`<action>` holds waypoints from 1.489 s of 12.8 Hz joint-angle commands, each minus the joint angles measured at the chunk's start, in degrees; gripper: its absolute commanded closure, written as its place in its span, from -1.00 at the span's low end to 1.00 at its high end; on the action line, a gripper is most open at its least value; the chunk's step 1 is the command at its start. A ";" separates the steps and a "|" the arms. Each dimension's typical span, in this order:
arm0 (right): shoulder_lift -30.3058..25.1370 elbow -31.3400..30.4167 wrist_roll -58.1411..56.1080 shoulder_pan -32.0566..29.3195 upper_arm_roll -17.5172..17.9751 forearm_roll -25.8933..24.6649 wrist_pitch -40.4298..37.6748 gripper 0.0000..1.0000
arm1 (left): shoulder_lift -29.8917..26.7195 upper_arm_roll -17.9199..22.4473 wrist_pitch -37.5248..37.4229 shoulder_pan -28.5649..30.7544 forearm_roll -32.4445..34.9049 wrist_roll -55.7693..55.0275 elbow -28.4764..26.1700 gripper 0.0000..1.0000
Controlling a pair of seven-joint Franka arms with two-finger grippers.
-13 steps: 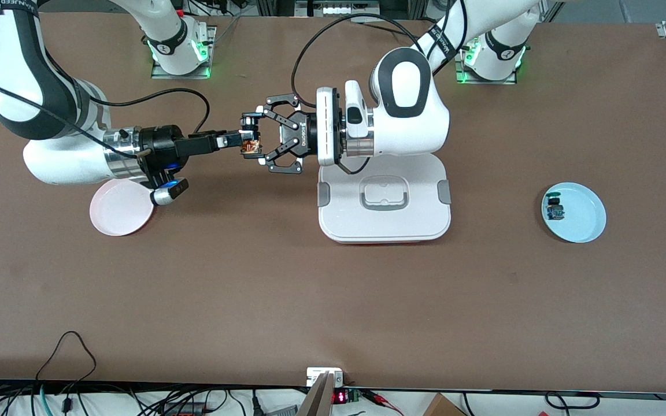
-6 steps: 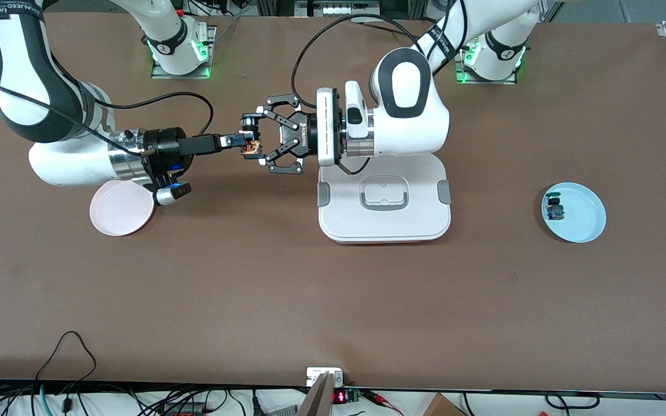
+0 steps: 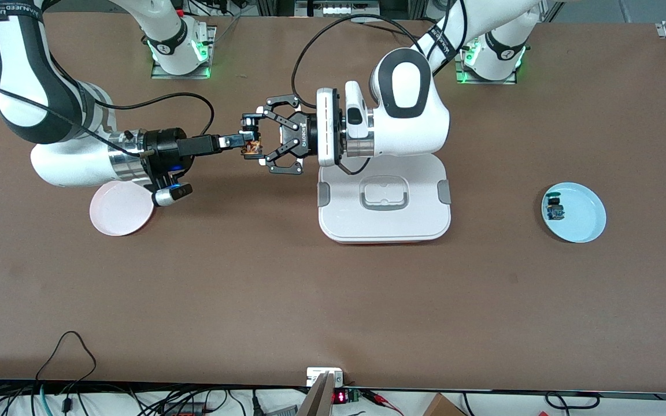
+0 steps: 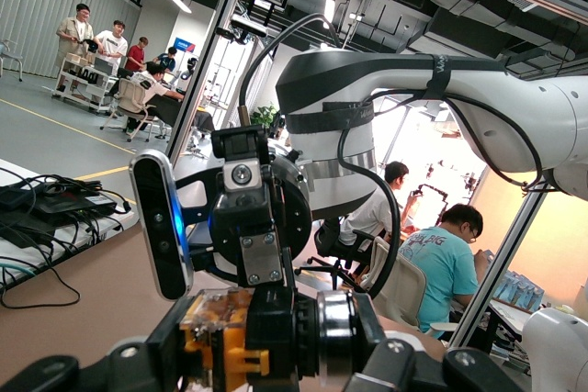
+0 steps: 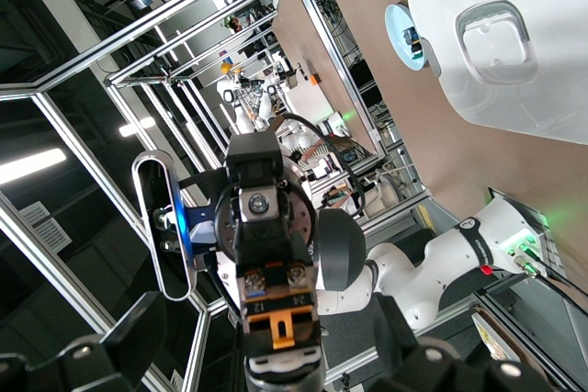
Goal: Transfer orange switch to right arm and place
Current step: 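Close the right gripper on the orange switch held by the left gripper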
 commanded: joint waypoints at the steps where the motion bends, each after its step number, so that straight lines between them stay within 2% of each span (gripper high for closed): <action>1: 0.35 -0.35 -1.51 1.16 -0.16 2.36 0.32 -1.00 | 0.68 0.44 0.69 -0.90 -1.59 1.74 1.58 0.99; 2: 0.35 -0.35 -2.12 1.16 -0.16 2.46 0.32 -0.90 | 0.68 0.44 0.69 -0.90 -1.59 1.74 1.58 0.99; 3: 0.35 -0.35 -2.65 1.16 -0.16 2.37 0.23 -0.70 | 0.68 0.44 0.69 -0.90 -1.59 1.74 1.66 0.99; 6: 0.35 -0.44 -3.54 1.07 -0.16 2.46 -0.03 0.02 | 0.68 0.44 0.69 -0.90 -1.59 1.74 1.58 0.99; 8: 0.18 -1.05 -3.45 1.07 -0.16 2.37 -0.29 0.20 | 0.68 0.44 0.69 -0.90 -1.59 1.74 1.58 0.99; 12: 0.00 -1.06 -3.97 0.81 -0.16 2.37 -0.47 0.78 | 0.77 0.44 0.69 -0.90 -1.68 1.74 1.58 0.95; 14: -0.09 -1.06 -3.97 0.81 -0.16 2.46 -0.47 0.83 | 0.77 0.44 0.69 -0.90 -1.68 1.65 1.58 0.93; 15: -0.18 -1.06 -3.97 0.81 -0.16 2.46 -0.47 0.83 | 0.77 0.44 0.69 -0.90 -1.50 1.74 1.58 0.54; 16: -0.35 -1.06 -3.97 0.98 -0.16 2.46 -0.38 0.89 | 0.77 0.44 0.61 -0.72 -1.59 2.00 1.58 -0.98; 19: -0.35 -0.88 -4.06 0.99 -0.25 2.46 -0.38 0.89 | 0.60 0.44 0.61 -0.19 -1.50 2.00 1.66 -1.00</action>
